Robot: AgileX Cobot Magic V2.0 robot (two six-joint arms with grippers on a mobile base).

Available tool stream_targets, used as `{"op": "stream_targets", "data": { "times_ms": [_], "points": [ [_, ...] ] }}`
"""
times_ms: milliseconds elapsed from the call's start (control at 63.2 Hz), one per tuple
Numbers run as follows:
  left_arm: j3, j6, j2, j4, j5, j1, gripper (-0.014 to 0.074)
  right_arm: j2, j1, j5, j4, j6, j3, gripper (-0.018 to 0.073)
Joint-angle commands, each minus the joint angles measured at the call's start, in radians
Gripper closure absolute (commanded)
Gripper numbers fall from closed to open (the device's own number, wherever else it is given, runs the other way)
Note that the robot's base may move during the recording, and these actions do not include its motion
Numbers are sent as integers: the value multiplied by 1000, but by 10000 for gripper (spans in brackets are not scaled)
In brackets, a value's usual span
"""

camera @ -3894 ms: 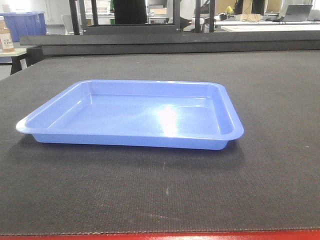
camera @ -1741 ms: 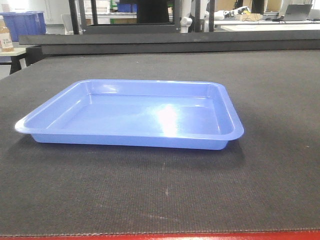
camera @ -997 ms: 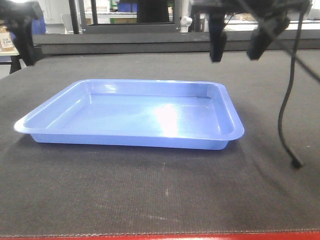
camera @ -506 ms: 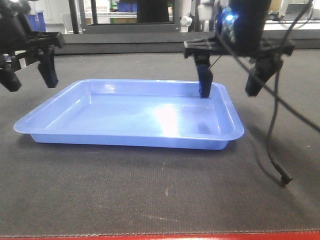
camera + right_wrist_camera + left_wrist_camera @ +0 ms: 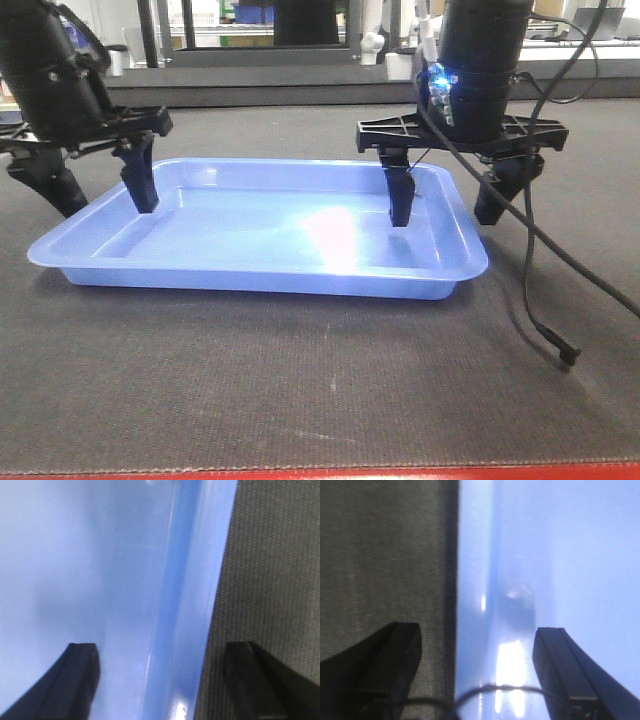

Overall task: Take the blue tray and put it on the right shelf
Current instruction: 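Lower both grippers onto the blue tray's side rims and close, then lift the blue tray with both grippers up off the table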

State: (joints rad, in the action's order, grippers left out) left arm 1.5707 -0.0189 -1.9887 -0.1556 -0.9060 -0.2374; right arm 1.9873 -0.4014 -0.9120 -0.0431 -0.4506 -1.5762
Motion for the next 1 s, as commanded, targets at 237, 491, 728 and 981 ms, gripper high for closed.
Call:
{"op": "stream_targets", "data": {
  "times_ms": [237,491,728,981],
  "points": [
    [35,5,32,-13,-9,-3,570,-56,4,29,-5,5,-34,496],
    [88,5,54,-1,-100,-3,638,-96,4,29,-6,5,-34,500],
    [122,-29,176,8,-185,-3,638,-246,1,-15,-72,11,-34,500],
    [21,-111,375,108,-246,-53,638,-425,-54,-70,-86,80,29,500]
  ]
}}
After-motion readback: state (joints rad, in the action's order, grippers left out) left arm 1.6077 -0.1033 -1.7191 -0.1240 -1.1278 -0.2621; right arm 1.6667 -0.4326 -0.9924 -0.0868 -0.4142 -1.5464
